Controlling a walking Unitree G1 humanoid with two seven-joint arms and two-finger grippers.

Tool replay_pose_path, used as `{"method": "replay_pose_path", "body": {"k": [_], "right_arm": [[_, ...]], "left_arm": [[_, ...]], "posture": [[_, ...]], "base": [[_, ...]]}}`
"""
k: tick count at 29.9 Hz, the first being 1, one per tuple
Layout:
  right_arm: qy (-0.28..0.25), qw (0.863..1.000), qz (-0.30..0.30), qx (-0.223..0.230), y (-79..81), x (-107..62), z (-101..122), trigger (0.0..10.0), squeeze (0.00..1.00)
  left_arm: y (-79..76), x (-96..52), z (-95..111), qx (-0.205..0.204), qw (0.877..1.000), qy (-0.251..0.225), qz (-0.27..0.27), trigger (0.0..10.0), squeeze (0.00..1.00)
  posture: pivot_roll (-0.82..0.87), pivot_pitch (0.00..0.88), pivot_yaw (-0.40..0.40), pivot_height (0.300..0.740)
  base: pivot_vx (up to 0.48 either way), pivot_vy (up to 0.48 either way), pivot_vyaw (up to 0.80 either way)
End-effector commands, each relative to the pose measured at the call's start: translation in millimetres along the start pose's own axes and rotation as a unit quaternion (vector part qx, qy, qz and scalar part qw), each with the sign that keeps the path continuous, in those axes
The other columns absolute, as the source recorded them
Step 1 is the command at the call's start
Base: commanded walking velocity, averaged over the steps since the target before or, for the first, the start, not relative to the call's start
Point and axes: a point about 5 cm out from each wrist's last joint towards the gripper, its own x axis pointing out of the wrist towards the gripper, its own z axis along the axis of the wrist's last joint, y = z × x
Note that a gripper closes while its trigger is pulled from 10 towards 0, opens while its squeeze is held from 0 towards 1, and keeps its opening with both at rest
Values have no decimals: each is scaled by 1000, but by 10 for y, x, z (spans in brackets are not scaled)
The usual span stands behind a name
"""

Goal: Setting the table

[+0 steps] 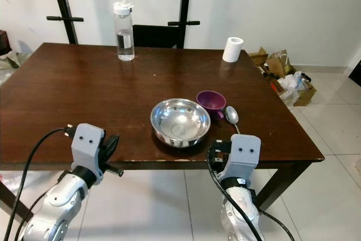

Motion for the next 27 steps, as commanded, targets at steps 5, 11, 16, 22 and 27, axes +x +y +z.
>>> {"method": "replay_pose_path", "body": {"k": [5,11,16,22,27], "right_arm": [[4,1000,-6,5,-9,0,-38,10000,0],[6,1000,-5,6,2,-2,-49,10000,0],[7,1000,-6,6,0,0,-58,10000,0],[8,1000,-6,6,5,2,-67,10000,0],[8,1000,-6,6,4,4,-70,10000,0]], "left_arm": [[10,-14,-73,3,1000,13,4,10000,0],[19,-19,-82,6,1000,16,5,10000,0],[20,-8,-83,8,1000,16,3,10000,0],[28,2,-83,9,1000,17,4,10000,0],[33,4,-83,9,1000,17,6,10000,0]], "posture": [[8,85,35,740],[10,81,38,740],[11,80,41,740],[13,77,42,740],[13,78,42,740]], "base": [[-51,0,0],[-281,0,0],[-291,0,0],[-332,0,0],[-328,0,0]]}}
